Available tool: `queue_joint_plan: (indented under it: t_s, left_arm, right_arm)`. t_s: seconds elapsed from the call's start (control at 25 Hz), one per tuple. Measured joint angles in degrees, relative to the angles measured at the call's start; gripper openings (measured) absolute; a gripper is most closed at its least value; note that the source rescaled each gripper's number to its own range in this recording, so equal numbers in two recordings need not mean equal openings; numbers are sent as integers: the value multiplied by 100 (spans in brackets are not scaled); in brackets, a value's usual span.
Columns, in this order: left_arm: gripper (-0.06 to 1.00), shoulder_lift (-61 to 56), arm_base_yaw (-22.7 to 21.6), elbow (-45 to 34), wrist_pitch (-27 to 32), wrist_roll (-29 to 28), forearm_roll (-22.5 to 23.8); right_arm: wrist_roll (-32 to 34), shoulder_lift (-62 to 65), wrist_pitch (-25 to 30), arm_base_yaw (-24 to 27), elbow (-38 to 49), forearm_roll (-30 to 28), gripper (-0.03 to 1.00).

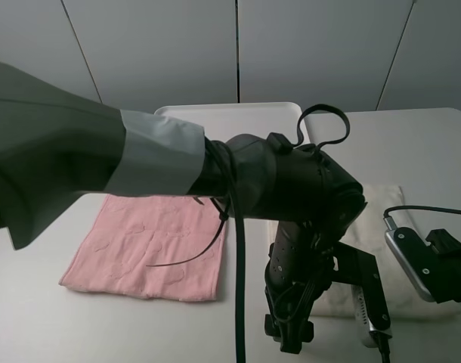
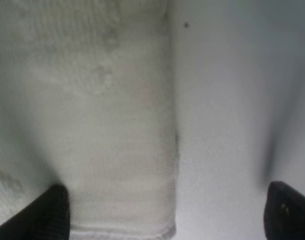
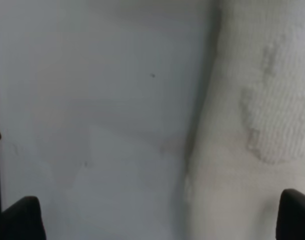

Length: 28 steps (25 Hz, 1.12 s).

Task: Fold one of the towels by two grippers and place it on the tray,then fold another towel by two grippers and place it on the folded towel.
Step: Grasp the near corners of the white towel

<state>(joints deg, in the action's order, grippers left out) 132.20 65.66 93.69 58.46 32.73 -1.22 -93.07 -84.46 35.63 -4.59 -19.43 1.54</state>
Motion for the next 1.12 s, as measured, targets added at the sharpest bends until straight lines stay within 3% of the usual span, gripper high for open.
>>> queue_joint_plan:
  t_s: [0.16, 0.36, 0.76, 0.88, 1.0, 1.12]
  left_arm:
    - [100, 0, 0, 0, 0, 0, 9]
    - [100, 0, 0, 0, 0, 0, 34]
    - [100, 0, 0, 0, 0, 0, 45]
    - [100, 0, 0, 0, 0, 0, 45]
    - [100, 0, 0, 0, 0, 0, 45]
    - [100, 0, 0, 0, 0, 0, 45]
  right_arm:
    - [97, -155, -62, -3, 85, -261, 100]
    - [580, -175, -539, -3, 248, -787, 100]
    - [826, -175, -925, -3, 359, -973, 98]
    - [838, -175, -1056, -3, 369, -993, 78]
    - [861, -175, -1137, -3, 369, -993, 52]
    - [898, -175, -1242, -3, 369, -993, 34]
